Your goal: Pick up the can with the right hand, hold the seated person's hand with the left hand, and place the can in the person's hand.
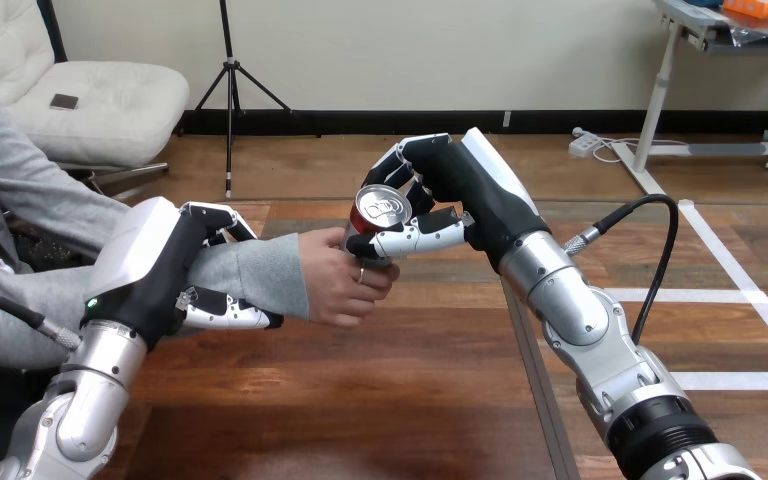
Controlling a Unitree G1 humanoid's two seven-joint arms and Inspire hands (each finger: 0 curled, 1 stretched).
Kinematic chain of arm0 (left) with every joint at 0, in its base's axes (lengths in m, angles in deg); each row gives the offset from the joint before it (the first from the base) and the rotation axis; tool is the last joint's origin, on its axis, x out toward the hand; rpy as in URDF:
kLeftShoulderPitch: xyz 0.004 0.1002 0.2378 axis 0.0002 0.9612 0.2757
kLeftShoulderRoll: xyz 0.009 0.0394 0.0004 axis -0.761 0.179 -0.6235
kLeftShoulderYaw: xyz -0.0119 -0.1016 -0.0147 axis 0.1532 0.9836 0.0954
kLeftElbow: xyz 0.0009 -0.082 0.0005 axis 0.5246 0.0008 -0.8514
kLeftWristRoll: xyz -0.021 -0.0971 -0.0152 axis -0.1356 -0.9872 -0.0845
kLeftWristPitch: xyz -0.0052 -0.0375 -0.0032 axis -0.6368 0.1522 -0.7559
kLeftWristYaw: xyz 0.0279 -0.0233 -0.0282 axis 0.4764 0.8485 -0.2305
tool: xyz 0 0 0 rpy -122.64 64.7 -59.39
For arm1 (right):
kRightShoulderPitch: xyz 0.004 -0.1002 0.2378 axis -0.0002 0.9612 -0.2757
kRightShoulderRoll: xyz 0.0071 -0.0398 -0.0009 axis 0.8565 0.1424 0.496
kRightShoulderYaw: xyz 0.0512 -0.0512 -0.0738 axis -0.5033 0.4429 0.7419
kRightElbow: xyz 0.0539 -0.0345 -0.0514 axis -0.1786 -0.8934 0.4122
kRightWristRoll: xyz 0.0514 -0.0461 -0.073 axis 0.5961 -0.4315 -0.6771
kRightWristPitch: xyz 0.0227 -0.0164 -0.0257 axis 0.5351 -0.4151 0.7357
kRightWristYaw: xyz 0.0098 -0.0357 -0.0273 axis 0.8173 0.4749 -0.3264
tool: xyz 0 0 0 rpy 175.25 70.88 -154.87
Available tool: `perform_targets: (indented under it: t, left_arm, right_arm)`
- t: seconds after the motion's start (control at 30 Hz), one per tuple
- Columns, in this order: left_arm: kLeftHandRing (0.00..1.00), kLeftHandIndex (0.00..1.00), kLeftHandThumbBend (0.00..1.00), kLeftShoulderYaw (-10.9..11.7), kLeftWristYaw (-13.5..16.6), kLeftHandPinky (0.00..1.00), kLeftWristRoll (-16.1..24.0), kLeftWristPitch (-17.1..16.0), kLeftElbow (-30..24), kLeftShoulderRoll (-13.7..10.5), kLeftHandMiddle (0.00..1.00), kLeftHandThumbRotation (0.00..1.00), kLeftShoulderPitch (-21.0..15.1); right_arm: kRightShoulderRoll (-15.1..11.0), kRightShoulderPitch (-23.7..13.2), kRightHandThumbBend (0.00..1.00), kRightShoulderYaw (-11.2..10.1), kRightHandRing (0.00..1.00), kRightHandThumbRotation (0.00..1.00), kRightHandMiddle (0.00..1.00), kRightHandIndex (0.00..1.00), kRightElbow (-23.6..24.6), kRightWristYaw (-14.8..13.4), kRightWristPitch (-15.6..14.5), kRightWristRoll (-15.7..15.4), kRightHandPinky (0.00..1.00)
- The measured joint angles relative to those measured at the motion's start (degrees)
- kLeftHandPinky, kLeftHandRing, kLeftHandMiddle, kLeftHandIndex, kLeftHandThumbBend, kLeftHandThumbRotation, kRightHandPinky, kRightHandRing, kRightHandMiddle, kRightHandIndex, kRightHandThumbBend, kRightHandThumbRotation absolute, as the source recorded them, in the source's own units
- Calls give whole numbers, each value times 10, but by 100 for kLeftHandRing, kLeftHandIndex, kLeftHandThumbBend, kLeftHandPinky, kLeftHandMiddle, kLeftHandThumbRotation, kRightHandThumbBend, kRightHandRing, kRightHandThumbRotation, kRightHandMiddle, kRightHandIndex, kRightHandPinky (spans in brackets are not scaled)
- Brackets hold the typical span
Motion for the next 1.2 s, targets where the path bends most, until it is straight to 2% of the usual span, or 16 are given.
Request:
perform_targets:
  t: [0.17, 0.4, 0.57, 0.63, 0.7, 0.73, 0.87, 0.93, 1.2]
  left_arm:
    - [28, 43, 79, 0, -2, 24, -2, 0, 0, 0, 35, 0, 0]
    - [32, 44, 75, 1, -16, 27, -11, 9, -2, 0, 38, 0, 0]
    - [37, 47, 81, 2, -24, 32, -22, 21, -8, 1, 43, 0, 1]
    - [42, 50, 88, 2, -25, 35, -24, 25, -12, 2, 48, 0, 2]
    - [43, 51, 89, 2, -25, 36, -25, 30, -17, 3, 49, 0, 4]
    - [47, 54, 92, 2, -25, 39, -25, 32, -20, 3, 53, 5, 5]
    - [55, 59, 94, 2, -25, 43, -20, 45, -37, 4, 60, 18, 10]
    - [59, 63, 95, 1, -25, 46, -16, 48, -43, 4, 65, 30, 12]
    - [68, 71, 99, -1, -25, 53, 2, 55, -62, 4, 72, 56, 18]
  right_arm:
    - [0, 0, 73, 0, 46, 0, 50, 51, 2, 3, -10, 1, 40]
    - [0, 3, 77, -3, 52, 10, 55, 57, 11, 22, -29, 14, 46]
    - [2, 6, 81, -6, 57, 25, 59, 62, 15, 36, -31, 30, 50]
    - [2, 8, 85, -7, 59, 35, 62, 64, 18, 40, -32, 36, 53]
    - [3, 10, 86, -7, 60, 37, 62, 65, 21, 44, -32, 41, 53]
    - [3, 10, 88, -7, 62, 43, 64, 66, 22, 46, -32, 43, 55]
    - [4, 12, 91, -7, 64, 53, 67, 69, 22, 56, -32, 46, 57]
    - [5, 13, 93, -7, 66, 60, 69, 71, 22, 60, -32, 46, 58]
    - [5, 18, 95, -6, 69, 71, 72, 76, 22, 72, -32, 47, 60]
